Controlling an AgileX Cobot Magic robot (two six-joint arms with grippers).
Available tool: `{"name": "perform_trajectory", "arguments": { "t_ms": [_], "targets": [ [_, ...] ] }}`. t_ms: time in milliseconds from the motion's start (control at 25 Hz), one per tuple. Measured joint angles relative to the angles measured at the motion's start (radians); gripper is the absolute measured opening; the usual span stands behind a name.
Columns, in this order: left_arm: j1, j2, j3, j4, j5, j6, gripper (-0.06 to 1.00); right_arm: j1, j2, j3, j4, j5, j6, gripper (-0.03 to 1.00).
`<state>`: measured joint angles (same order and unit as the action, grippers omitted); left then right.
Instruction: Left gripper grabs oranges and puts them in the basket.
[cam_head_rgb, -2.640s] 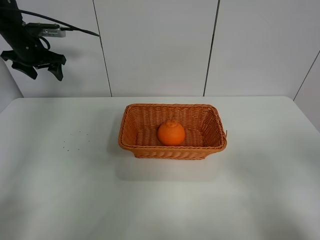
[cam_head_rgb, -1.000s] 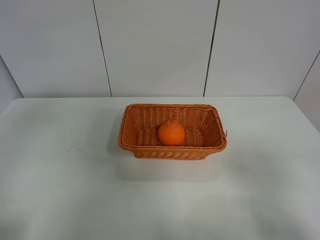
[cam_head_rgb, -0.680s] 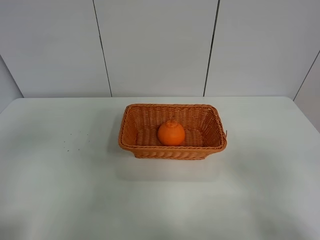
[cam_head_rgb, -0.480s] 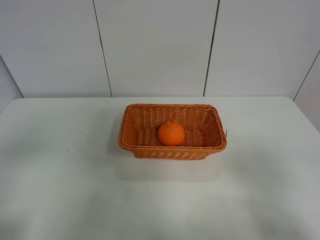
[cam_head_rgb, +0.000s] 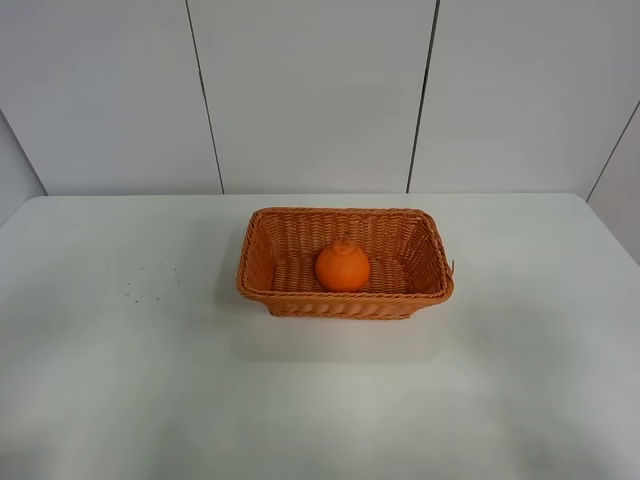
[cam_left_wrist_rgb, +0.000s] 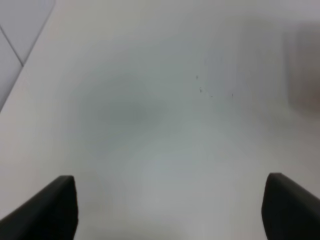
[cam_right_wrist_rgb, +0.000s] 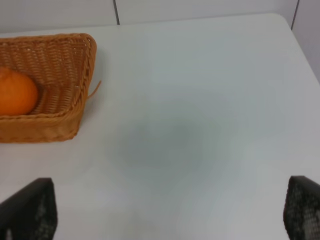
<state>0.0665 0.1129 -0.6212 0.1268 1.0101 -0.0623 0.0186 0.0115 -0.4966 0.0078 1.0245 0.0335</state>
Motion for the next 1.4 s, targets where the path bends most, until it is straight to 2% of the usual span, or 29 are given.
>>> {"name": "perform_trajectory", "arguments": {
  "t_ms": [320,800,1400],
  "targets": [
    [0.000,-0.114,0.045,-0.020,0.043,0.000,0.85,0.000,0.000,0.000,0.000,0.000,0.000,0.69],
    [0.000,-0.117,0.123,-0.028,0.046,0.000,0.85,0.000,0.000,0.000,0.000,0.000,0.000,0.69],
    [0.000,-0.117,0.128,-0.028,0.046,0.007,0.85,0.000,0.000,0.000,0.000,0.000,0.000,0.69]
  ]
}}
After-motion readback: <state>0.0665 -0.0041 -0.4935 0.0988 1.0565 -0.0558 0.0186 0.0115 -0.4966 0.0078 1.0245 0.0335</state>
